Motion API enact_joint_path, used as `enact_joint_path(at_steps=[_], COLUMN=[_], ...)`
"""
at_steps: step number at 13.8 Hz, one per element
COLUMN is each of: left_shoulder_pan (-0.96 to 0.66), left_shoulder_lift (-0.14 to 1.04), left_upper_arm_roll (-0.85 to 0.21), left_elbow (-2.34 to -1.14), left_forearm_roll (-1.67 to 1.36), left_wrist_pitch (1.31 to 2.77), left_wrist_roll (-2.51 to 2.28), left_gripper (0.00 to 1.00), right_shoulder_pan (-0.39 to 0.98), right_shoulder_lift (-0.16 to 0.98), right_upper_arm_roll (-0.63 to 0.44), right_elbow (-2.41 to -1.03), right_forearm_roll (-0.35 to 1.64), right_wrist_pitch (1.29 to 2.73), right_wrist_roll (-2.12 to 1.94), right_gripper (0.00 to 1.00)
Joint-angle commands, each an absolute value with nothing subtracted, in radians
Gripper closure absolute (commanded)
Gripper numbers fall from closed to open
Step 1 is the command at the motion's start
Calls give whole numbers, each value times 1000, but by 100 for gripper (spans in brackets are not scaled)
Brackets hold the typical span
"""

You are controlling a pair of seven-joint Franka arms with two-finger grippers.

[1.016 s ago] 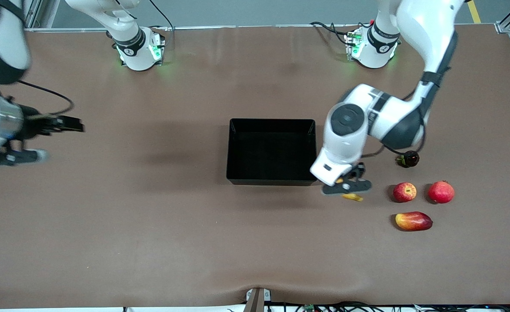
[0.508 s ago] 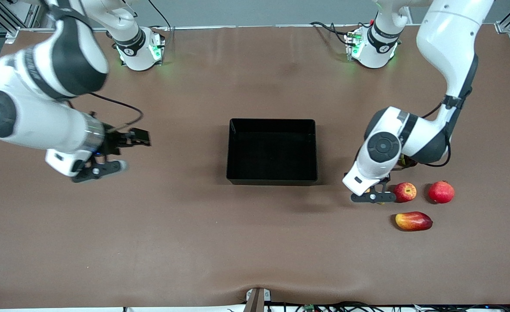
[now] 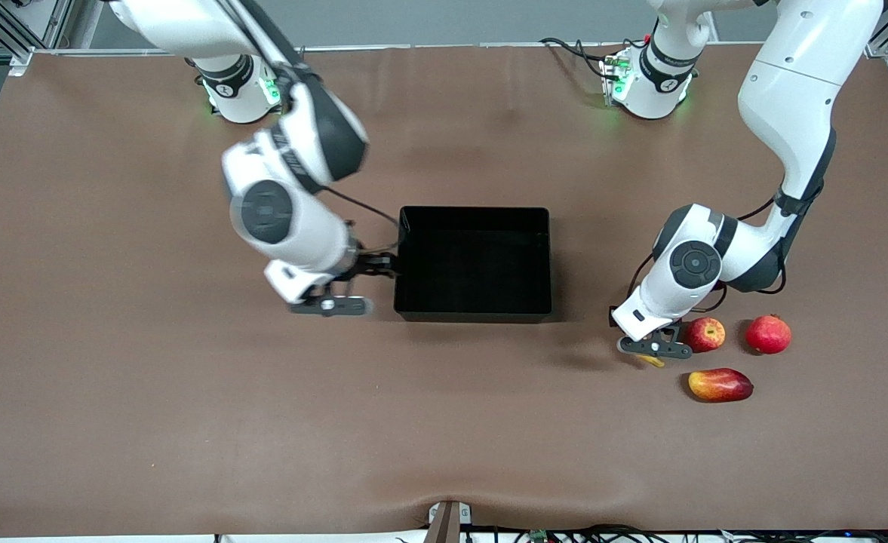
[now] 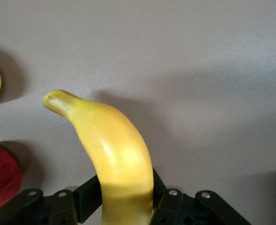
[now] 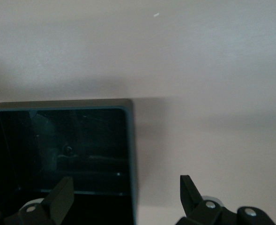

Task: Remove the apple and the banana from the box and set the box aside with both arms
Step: 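Lower the banana beside the apples while the right gripper grasps the tray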

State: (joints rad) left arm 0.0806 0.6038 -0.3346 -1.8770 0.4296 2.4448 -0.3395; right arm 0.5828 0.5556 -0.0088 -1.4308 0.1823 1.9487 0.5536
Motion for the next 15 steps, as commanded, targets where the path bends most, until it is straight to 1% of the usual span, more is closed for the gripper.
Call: enact_joint_path(at_steps=[1,3,4,7,8,9,10,11,12,13,14,15], left_shoulder_pan=[110,138,146,155,159,160,160,160,160,160,158,160], left_shoulder_lift=[595,601,613,630,637,640,641,641,641,641,638,629], left_upper_arm_roll=[-342,-342,-342,-342,-342,-342,-341,-342,-342,-342,-342,-344], left_elbow=[-1898,-1896,-1898,-1898,-1898,-1898,-1898,-1896,-1893,-1885,-1882,-1881], left_forearm_roll=[449,449,449,448,449,448,448,448,448,448,446,445], left_wrist_pitch=[2473,2477,2494,2519,2529,2537,2539,2539,2539,2539,2537,2537], left_wrist_roll=[-310,-310,-310,-310,-310,-310,-310,-310,-311,-325,-327,-324], left_gripper=[100,100,100,100,100,100,100,100,82,38,0,0], right_shoulder_pan=[614,646,646,652,661,676,687,687,687,687,687,684], right_shoulder_lift=[623,646,646,638,640,640,640,640,638,637,637,635], right_upper_arm_roll=[-21,-21,-21,-23,-23,-23,-23,-23,-23,-23,-23,-23], right_elbow=[-1431,-1491,-1526,-1575,-1574,-1574,-1572,-1571,-1571,-1568,-1566,-1566], right_forearm_roll=[82,68,66,58,57,57,55,54,54,54,54,54], right_wrist_pitch=[2012,2116,2146,2151,2151,2148,2141,2138,2132,2126,2120,2117], right_wrist_roll=[584,574,557,528,566,589,639,670,670,669,667,664], right_gripper=[0,0,0,0,12,52,84,100,100,100,100,100])
